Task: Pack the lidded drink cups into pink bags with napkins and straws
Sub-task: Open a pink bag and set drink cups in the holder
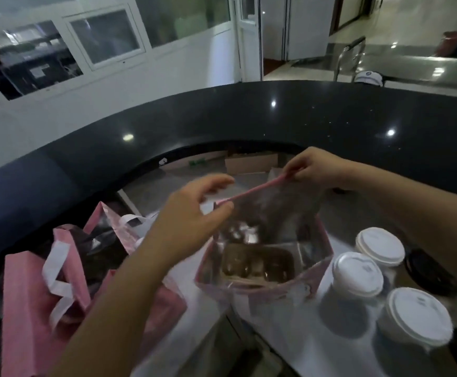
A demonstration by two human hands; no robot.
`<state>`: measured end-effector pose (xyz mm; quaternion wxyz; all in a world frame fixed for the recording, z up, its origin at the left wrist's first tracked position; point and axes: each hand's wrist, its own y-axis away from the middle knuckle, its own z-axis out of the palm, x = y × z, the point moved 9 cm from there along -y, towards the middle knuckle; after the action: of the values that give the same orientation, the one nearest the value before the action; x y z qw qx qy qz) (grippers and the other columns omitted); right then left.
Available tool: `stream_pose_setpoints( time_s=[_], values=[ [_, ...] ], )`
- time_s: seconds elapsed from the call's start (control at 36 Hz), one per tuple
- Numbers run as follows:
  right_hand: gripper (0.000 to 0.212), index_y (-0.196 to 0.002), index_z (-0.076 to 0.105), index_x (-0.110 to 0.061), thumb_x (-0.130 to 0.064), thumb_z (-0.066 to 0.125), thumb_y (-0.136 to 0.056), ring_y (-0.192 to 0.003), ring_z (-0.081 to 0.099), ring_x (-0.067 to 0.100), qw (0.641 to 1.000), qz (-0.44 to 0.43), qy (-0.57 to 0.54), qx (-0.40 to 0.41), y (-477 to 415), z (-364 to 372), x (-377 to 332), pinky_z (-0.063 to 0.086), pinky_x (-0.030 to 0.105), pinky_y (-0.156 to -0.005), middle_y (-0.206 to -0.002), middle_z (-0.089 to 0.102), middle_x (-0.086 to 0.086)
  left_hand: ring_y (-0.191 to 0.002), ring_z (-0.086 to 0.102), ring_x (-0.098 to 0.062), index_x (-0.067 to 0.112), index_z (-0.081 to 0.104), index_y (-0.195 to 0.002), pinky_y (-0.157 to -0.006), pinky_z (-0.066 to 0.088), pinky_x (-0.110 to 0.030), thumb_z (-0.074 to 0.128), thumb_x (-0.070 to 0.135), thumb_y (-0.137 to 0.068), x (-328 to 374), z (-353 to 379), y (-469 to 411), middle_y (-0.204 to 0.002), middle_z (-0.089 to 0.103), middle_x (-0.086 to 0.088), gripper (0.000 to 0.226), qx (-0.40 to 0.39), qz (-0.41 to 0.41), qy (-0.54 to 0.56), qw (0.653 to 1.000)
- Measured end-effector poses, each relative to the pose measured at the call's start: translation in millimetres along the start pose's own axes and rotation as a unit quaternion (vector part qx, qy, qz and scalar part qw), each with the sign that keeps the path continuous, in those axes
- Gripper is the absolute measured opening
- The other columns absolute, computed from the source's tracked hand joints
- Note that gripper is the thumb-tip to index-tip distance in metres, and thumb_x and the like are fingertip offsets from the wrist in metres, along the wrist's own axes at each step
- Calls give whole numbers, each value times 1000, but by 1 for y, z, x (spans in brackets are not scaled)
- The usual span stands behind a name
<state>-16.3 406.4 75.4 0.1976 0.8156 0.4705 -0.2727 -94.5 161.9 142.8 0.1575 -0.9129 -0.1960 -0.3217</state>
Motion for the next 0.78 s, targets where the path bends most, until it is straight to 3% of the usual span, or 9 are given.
stream_pose_setpoints(
  time_s=[0.06, 0.11, 0.25, 0.36, 0.42, 0.5, 0.58, 0.69, 0.78],
  values=[
    [23, -94, 77, -21, -3, 64, -89, -77, 62, 5, 999, 0, -13, -35, -1, 1, 0, 50, 21, -73, -90, 73, -1, -129, 46, -8, 37, 46, -141, -108, 41, -34, 68, 44, -86, -7, 11, -19, -144, 48, 12, 59, -61, -25, -96, 993],
    [24, -90, 76, -27, -5, 65, -90, -81, 65, 7, 998, -8, -13, -68, -1, 2, -4, 51, 23, -76, -93, 74, -1, -130, 46, -13, 38, 41, -143, -105, 41, -34, 71, 44, -84, -11, 27, -34, -147, 46, 8, 66, -122, -51, -119, 984],
    [22, -101, 78, -19, -6, 64, -90, -86, 66, 8, 994, -33, 6, -105, -8, 11, -19, 55, 29, -82, -96, 76, 1, -99, 64, -7, 36, 58, -126, -88, 56, -31, 74, 31, -86, -13, 61, -51, -122, 62, 9, 44, -197, -76, -72, 975],
    [15, -100, 77, -16, -10, 66, -90, -87, 67, 13, 995, -55, 15, -78, -14, 16, -27, 51, 19, -73, -89, 72, -5, -89, 60, -3, 33, 63, -118, -71, 49, -19, 68, 27, -91, -12, 59, -54, -105, 63, 14, 28, -156, -71, -76, 982],
    [16, -105, 74, -12, -13, 71, -89, -94, 68, 16, 997, -58, -9, -56, -15, 17, -24, 52, 21, -76, -96, 72, -1, -91, 61, -4, 32, 63, -120, -70, 47, -20, 65, 21, -93, -18, 56, -54, -104, 64, 12, 29, -142, -81, -86, 983],
    [43, -123, 66, -10, -20, 79, -83, -103, 62, 11, 996, -60, -37, -45, -11, 19, -18, 47, 15, -82, -114, 65, -2, -96, 64, -9, 32, 60, -126, -70, 49, -21, 65, 13, -93, -33, 51, -48, -109, 68, 7, 39, -134, -110, -91, 981],
    [60, -128, 62, -12, -27, 85, -76, -109, 61, 12, 996, -52, -66, -34, -3, 18, -3, 49, 20, -90, -122, 63, 0, -93, 65, -8, 35, 58, -125, -67, 48, -22, 66, 10, -92, -43, 43, -42, -106, 69, 7, 43, -117, -125, -84, 982],
    [55, -127, 62, -17, -32, 81, -78, -108, 63, 15, 994, -6, -106, -29, 20, 12, 34, 50, 11, -75, -120, 63, 1, -88, 67, -9, 40, 57, -120, -67, 52, -27, 67, 9, -90, -55, 33, -31, -102, 69, 8, 44, -85, -141, -65, 984],
    [47, -126, 63, -13, -16, 79, -83, -110, 62, 18, 996, 53, -40, -62, 40, 15, 82, 50, 19, -85, -121, 65, 4, -82, 69, -13, 45, 63, -107, -70, 58, -37, 66, 4, -88, -62, 29, -19, -98, 69, 8, 45, -59, -163, -29, 985]
  ],
)
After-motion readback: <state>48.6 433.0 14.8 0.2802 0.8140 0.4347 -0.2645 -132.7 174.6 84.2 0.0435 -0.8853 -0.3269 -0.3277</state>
